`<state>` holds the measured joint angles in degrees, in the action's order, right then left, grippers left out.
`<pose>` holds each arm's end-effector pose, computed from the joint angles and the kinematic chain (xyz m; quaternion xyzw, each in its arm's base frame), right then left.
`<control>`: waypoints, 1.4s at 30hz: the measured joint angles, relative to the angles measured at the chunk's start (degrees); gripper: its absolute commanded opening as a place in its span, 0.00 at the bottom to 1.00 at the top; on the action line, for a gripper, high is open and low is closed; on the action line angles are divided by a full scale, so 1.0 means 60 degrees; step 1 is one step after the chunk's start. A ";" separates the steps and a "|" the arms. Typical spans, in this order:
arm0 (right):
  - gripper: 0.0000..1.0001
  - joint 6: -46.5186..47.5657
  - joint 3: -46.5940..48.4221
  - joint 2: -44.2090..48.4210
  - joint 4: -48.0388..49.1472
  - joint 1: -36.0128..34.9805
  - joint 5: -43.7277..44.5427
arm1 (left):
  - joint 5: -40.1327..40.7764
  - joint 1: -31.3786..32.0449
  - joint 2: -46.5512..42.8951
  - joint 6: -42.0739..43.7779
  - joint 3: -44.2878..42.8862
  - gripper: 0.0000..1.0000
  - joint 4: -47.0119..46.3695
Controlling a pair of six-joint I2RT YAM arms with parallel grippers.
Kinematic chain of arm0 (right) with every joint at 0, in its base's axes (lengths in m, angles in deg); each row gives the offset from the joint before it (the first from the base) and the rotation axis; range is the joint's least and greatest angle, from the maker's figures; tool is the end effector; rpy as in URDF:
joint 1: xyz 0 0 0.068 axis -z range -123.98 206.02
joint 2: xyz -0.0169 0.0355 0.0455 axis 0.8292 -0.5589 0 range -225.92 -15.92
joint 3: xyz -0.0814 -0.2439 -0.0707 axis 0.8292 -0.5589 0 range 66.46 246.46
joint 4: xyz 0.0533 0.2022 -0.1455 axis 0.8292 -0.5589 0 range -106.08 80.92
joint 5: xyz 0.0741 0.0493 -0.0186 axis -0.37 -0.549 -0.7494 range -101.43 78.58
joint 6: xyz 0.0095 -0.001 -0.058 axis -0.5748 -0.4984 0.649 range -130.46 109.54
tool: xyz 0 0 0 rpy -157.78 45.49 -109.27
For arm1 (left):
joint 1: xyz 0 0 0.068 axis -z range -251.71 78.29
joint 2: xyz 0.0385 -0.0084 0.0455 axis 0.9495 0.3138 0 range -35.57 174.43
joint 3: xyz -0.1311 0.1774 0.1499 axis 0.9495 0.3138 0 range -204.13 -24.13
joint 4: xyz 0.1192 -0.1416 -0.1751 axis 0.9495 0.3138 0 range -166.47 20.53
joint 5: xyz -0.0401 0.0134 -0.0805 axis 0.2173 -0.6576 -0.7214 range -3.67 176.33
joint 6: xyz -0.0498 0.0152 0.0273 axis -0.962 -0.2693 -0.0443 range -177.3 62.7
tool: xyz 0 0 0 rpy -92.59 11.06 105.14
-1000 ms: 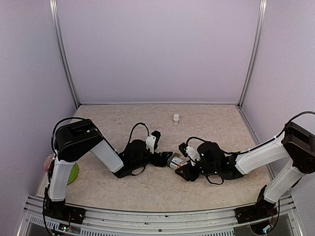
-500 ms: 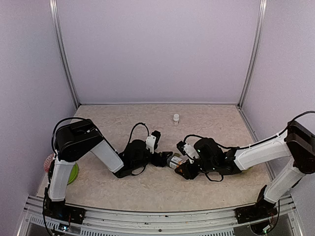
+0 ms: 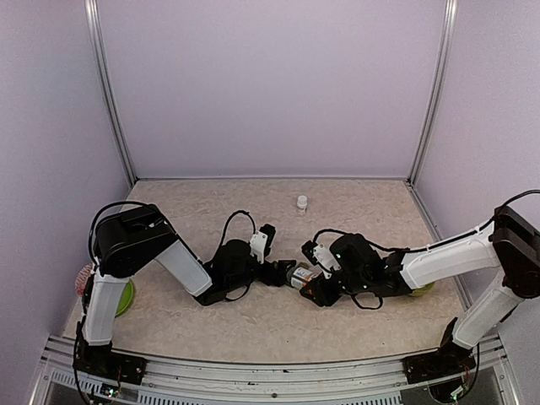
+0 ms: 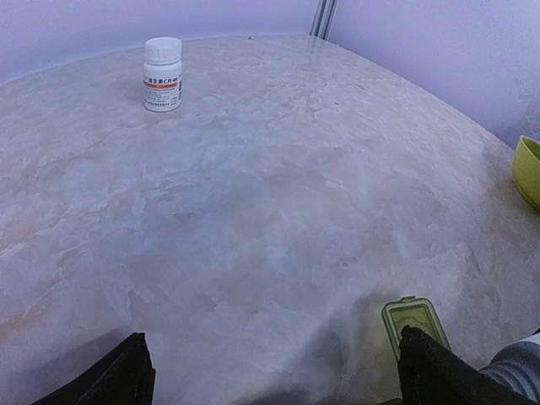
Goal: Sort the pills into containers
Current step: Pour the pill into the compartment of the pill container.
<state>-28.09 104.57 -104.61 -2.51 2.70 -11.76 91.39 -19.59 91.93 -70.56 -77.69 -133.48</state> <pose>0.1762 0.2370 0.1445 -0.2832 0.8759 0.2289 0.3166 0.2559 -0.3227 0.0720 0.2422 0.7657 -0.2914 0.5197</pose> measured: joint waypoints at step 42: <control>0.21 0.0055 0.0124 0.0313 -0.0623 0.0000 -0.0029 | 0.0007 0.0000 0.0018 0.0000 -0.0029 0.98 0.0004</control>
<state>-27.76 105.31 -102.73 -6.25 2.70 -11.94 91.43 -19.59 92.04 -70.56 -77.87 -133.46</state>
